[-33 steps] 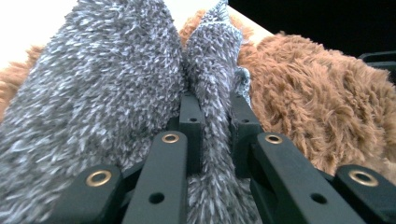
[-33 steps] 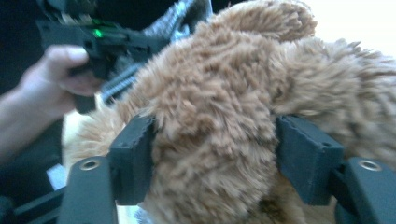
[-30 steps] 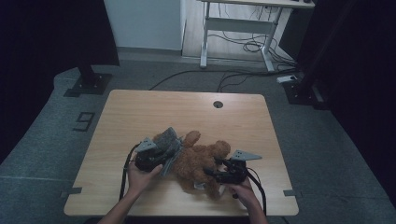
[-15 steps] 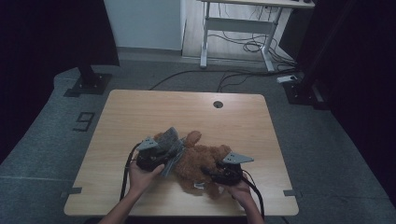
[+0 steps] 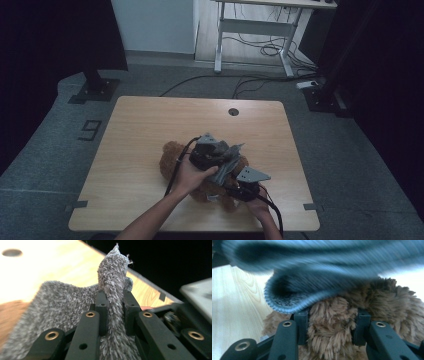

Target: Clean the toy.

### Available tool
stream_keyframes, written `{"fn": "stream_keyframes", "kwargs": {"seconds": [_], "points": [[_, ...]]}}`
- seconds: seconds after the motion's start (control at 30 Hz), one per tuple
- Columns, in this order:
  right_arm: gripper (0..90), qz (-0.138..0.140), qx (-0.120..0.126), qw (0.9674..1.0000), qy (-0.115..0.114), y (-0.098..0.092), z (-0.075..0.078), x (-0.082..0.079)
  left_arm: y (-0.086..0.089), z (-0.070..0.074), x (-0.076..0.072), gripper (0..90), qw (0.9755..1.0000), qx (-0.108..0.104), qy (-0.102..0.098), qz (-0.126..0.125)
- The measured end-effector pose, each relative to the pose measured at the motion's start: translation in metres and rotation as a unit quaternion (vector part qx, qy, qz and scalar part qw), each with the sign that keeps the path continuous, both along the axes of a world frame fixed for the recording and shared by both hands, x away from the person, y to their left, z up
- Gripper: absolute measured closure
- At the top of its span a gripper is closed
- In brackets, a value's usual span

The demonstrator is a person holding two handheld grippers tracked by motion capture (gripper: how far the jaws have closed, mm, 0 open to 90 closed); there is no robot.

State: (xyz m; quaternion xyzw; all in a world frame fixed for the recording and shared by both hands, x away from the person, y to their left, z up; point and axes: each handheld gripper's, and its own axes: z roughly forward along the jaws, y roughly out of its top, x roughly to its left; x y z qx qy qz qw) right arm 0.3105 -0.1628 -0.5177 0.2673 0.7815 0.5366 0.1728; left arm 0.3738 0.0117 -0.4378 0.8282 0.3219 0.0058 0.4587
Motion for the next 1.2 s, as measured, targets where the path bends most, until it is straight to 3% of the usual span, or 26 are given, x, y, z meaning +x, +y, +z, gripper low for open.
{"fn": "stream_keyframes", "kwargs": {"seconds": [0.07,0.13,0.3,0.4,0.53,0.63,0.77,0.9,1.03,1.2], "points": [[59.7,-0.002,-0.012,0.9999,-0.010,0.001,0.000,-0.001,-0.004,-0.012,0.005,78.0,0.9998,0.017,0.013,0.007],[60.2,-0.002,-0.028,0.9995,-0.015,0.002,-0.001,-0.002,0.001,-0.018,0.006,78.4,0.9997,0.009,0.021,0.008],[60.6,0.002,-0.033,0.9993,-0.020,0.004,-0.001,-0.004,0.019,-0.014,-0.002,78.4,0.9997,0.001,0.005,0.023],[60.8,0.000,-0.028,0.9995,-0.014,0.003,-0.001,-0.003,0.041,-0.014,0.000,78.3,0.9989,-0.014,0.007,0.043],[60.9,-0.001,-0.019,0.9998,-0.008,0.001,-0.002,-0.002,0.074,-0.014,0.001,78.4,0.9972,-0.016,-0.002,0.073],[60.9,-0.001,-0.013,0.9999,-0.002,-0.001,-0.003,0.000,0.104,-0.016,0.004,78.3,0.9948,-0.017,-0.005,0.101],[60.9,-0.002,-0.009,1.0000,0.001,-0.002,-0.004,0.000,0.145,-0.021,0.010,78.3,0.9891,-0.039,0.008,0.141],[60.9,-0.002,-0.004,1.0000,0.002,-0.002,-0.004,0.001,0.175,-0.028,0.014,78.3,0.9848,-0.065,0.026,0.159],[60.9,-0.003,-0.002,1.0000,0.003,-0.003,-0.005,0.001,0.191,-0.034,0.017,78.3,0.9818,-0.073,0.037,0.172],[60.9,-0.004,0.001,1.0000,0.003,-0.003,-0.005,0.001,0.201,-0.039,0.017,78.8,0.9787,-0.058,0.035,0.194]]}}
